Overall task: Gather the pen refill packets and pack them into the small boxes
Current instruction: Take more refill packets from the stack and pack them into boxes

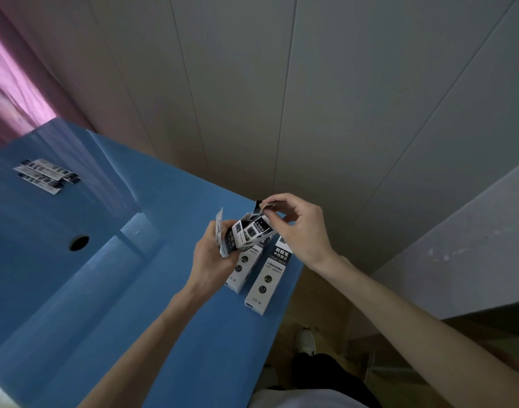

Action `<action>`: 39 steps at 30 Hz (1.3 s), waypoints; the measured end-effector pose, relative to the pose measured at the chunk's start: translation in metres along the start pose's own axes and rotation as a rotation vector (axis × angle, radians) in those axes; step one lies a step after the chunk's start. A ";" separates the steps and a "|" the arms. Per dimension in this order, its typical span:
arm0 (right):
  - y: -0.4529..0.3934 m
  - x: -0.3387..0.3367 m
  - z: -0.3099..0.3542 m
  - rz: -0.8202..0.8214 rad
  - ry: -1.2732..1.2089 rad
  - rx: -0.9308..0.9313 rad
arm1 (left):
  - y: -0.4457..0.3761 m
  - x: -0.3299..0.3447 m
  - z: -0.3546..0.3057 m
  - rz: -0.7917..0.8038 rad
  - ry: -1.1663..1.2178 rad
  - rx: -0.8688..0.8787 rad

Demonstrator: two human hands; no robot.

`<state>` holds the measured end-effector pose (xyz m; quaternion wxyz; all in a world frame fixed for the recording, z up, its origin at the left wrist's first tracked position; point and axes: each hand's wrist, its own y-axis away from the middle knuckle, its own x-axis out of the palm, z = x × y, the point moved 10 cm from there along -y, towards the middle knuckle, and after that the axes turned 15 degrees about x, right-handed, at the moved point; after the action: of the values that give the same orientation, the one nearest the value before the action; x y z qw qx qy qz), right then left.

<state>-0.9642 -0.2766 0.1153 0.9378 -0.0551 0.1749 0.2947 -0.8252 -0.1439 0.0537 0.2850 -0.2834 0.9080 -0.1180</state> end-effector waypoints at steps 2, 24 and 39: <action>-0.002 0.001 -0.002 0.012 0.069 -0.011 | 0.000 -0.002 0.001 -0.002 -0.002 -0.008; 0.013 -0.001 0.000 -0.060 0.275 -0.139 | 0.003 -0.006 0.005 0.001 -0.039 -0.054; 0.013 0.022 -0.017 0.059 0.269 0.038 | 0.009 0.000 0.011 0.032 -0.179 -0.089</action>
<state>-0.9599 -0.2575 0.0911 0.8978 -0.0712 0.3060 0.3086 -0.8230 -0.1368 0.0415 0.3541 -0.2905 0.8877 -0.0472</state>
